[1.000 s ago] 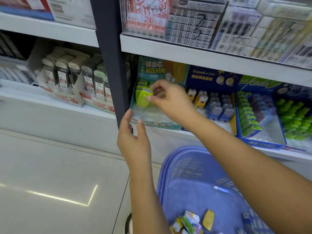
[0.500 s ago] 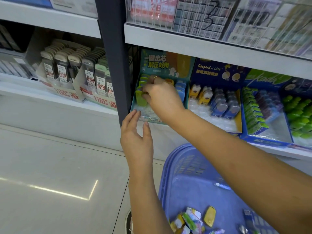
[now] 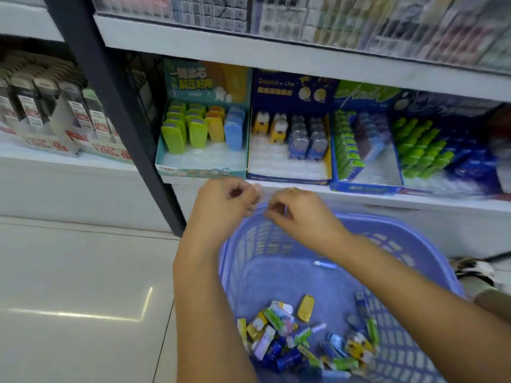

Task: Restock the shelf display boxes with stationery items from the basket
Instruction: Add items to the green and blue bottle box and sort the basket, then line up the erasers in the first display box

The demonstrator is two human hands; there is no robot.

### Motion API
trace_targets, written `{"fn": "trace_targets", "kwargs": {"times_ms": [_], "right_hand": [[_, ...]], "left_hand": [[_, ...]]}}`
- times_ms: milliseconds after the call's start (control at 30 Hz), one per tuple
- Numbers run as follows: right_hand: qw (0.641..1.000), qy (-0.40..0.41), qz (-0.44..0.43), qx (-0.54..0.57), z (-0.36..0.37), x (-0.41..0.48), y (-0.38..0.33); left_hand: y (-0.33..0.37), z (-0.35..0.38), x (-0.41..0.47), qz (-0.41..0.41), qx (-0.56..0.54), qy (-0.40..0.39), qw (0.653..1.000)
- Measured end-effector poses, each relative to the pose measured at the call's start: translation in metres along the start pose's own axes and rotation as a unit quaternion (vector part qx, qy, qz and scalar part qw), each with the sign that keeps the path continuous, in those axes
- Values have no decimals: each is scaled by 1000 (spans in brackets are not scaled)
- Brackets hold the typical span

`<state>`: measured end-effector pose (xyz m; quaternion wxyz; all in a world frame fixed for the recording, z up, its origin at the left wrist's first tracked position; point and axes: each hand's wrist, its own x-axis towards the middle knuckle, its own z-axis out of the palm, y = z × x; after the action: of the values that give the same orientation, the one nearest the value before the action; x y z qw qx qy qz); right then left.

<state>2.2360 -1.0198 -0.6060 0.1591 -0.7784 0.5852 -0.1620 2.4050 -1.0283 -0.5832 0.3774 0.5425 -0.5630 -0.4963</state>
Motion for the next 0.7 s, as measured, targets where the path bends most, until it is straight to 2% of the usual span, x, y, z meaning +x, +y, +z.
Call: {"fn": "trace_targets", "kwargs": {"times_ms": [100, 200, 300, 400, 467, 533, 567, 700], "right_hand": [[980, -177, 83, -39, 36, -49, 59], [945, -303, 115, -42, 76, -87, 99], [927, -340, 153, 39, 111, -110, 117], [925, -359, 121, 4, 136, -123, 128], [918, -374, 131, -10, 145, -130, 133], [916, -376, 132, -36, 153, -135, 141], [917, -372, 130, -60, 153, -136, 144], [928, -338, 156, -5, 144, -136, 155]], "left_hand": [[-18, 50, 9, -76, 101, -147, 981], [-61, 95, 13, -137, 259, -246, 924], [-112, 120, -1, -209, 415, -301, 833], [-152, 126, -18, -301, 515, -370, 712], [-166, 128, -22, -317, 543, -404, 664], [-171, 131, -24, -341, 546, -415, 644], [-173, 133, -27, -352, 539, -413, 644], [-184, 140, -35, -341, 530, -389, 672]]}}
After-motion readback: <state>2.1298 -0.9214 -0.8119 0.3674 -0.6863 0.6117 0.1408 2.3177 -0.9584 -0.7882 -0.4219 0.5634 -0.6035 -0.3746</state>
